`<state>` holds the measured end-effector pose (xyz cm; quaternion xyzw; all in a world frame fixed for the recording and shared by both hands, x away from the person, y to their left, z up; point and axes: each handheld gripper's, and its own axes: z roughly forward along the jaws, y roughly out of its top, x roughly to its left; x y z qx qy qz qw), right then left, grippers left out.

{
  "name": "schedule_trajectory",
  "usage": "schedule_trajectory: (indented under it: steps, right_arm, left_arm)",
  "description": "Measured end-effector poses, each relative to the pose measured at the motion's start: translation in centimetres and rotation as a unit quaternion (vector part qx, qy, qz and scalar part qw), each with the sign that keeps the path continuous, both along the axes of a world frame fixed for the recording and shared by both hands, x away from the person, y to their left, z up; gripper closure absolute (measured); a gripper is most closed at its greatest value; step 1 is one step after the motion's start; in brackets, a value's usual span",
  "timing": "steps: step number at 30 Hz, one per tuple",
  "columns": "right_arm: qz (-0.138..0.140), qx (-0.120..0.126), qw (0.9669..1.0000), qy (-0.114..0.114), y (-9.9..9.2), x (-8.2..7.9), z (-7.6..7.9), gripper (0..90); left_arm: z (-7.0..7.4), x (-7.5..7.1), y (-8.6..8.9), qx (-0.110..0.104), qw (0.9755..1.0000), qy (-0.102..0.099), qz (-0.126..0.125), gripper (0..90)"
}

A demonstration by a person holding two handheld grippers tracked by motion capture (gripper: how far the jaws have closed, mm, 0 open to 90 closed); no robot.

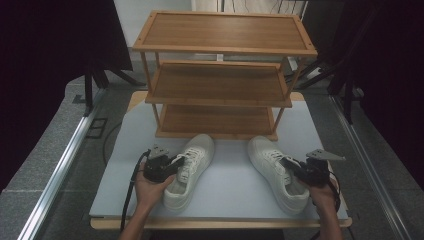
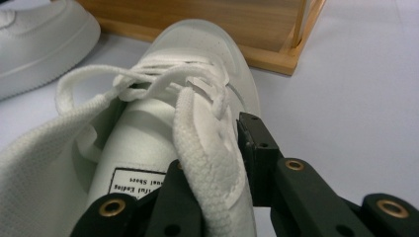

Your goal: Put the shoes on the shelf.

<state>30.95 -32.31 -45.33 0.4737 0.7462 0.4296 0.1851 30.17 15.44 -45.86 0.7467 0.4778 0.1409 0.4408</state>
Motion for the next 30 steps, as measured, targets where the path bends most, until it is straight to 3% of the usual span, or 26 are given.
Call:
schedule_trajectory:
  steps: [3,8,12,15,16,19,21,24,27,30]
  right_arm:
    - [-0.006,0.005,1.0000,-0.003,-0.1,-0.1,0.0,81.2]
    - [-0.022,0.005,0.9997,-0.010,-0.2,-0.4,0.0,82.5]
    - [-0.034,0.027,0.9990,-0.012,-0.8,-0.5,0.0,82.5]
    - [-0.041,0.051,0.9978,-0.014,-1.2,-0.7,0.0,82.5]
    - [-0.044,0.070,0.9965,-0.017,-1.5,-0.8,0.2,82.5]
    - [-0.047,0.091,0.9946,-0.019,-1.7,-1.0,0.3,82.6]
    - [-0.049,0.112,0.9923,-0.020,-1.9,-1.1,0.4,82.6]
    - [-0.051,0.145,0.9878,-0.025,-2.0,-1.5,0.6,82.5]
    - [-0.054,0.165,0.9843,-0.033,-1.7,-2.0,1.0,82.4]
    - [-0.053,0.172,0.9831,-0.036,-1.4,-2.2,1.2,82.4]
  left_arm:
    - [0.0,-0.2,0.1,0.003,0.9999,-0.013,0.001,81.1]
    - [0.0,-0.2,0.3,-0.002,0.9999,-0.017,0.001,82.1]
    - [0.1,-0.2,0.9,-0.025,0.9995,-0.017,0.000,82.1]
    - [0.5,-0.3,1.8,-0.057,0.9981,-0.023,0.004,82.1]
    - [0.7,-0.3,2.2,-0.070,0.9972,-0.023,0.004,82.0]
    - [1.1,-0.4,3.2,-0.112,0.9934,-0.024,-0.001,82.0]
    - [1.4,-0.6,3.8,-0.143,0.9894,-0.026,-0.005,82.0]
    - [2.1,-1.1,4.3,-0.164,0.9858,-0.033,-0.009,82.0]
    - [2.8,-1.4,4.6,-0.175,0.9837,-0.040,-0.012,81.9]
    - [3.2,-1.7,4.8,-0.186,0.9815,-0.043,-0.014,81.9]
